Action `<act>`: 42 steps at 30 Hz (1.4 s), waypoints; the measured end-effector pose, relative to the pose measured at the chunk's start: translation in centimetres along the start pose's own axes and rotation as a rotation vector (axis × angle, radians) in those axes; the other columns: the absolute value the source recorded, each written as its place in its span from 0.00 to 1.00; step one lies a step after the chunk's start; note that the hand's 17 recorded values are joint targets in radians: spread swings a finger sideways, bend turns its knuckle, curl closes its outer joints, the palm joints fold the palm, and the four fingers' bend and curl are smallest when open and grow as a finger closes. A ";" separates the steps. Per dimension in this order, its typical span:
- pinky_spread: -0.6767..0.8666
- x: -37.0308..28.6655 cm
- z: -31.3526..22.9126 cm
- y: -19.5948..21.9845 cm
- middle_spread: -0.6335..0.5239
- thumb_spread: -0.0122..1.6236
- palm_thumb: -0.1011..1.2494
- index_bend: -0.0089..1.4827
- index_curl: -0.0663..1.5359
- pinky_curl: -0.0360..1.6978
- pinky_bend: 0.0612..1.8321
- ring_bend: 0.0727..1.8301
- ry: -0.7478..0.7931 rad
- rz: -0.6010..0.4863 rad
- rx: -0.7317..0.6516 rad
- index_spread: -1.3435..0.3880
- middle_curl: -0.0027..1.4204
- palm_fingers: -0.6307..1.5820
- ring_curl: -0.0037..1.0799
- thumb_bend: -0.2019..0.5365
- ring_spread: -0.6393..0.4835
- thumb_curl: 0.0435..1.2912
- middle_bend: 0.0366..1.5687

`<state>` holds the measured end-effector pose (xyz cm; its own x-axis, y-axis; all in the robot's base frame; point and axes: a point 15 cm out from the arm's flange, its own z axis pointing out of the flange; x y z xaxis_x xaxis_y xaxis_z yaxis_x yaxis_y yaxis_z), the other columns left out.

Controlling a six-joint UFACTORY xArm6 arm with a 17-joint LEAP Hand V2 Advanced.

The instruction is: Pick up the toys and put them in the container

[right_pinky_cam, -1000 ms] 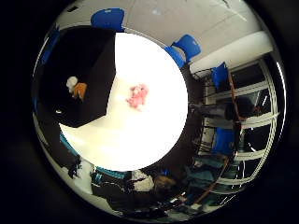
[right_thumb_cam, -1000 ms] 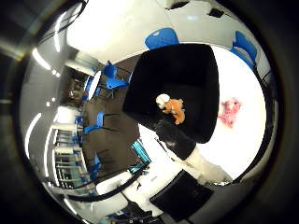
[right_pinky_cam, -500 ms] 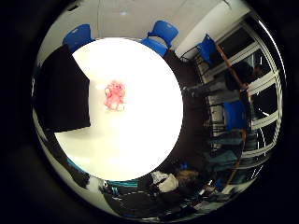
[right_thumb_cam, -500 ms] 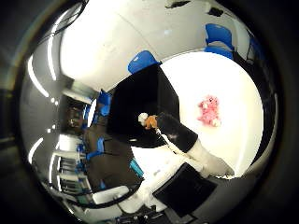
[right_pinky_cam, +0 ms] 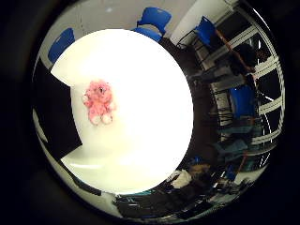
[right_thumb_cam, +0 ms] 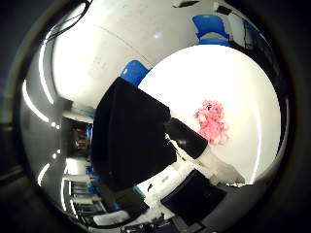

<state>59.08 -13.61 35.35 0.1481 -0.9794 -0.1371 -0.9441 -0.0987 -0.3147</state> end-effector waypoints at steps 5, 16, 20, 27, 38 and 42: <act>0.75 0.3 4.0 -0.1 0.56 0.74 0.53 0.11 0.21 0.18 0.27 0.23 -0.015 0.005 -0.035 0.56 0.23 0.39 0.19 0.25 0.74 0.25 0.13; 0.74 1.2 13.1 1.2 0.56 0.74 0.53 0.12 0.22 0.17 0.26 0.21 -0.046 0.008 -0.125 0.56 0.23 0.38 0.19 0.25 0.74 0.26 0.11; 0.74 1.1 16.8 1.4 0.56 0.74 0.53 0.12 0.22 0.17 0.26 0.21 -0.051 0.002 -0.144 0.56 0.23 0.38 0.19 0.25 0.74 0.26 0.10; 0.75 -0.4 18.8 1.8 0.56 0.74 0.53 0.12 0.22 0.17 0.26 0.18 -0.052 -0.030 -0.184 0.55 0.23 0.38 0.19 0.25 0.74 0.26 0.11; 0.66 -0.7 19.5 2.6 0.48 0.73 0.51 0.08 0.18 0.17 0.31 0.38 -0.001 -0.094 -0.243 0.54 0.24 0.53 0.26 0.25 0.59 0.26 0.16; 0.34 -0.8 20.0 3.7 0.41 0.73 0.51 0.06 0.13 0.21 0.53 0.54 -0.005 -0.101 -0.283 0.55 0.27 0.68 0.33 0.25 0.41 0.26 0.25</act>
<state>61.39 -9.69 15.56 0.2462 -0.9613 -0.1236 -0.9690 -0.2414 -0.0528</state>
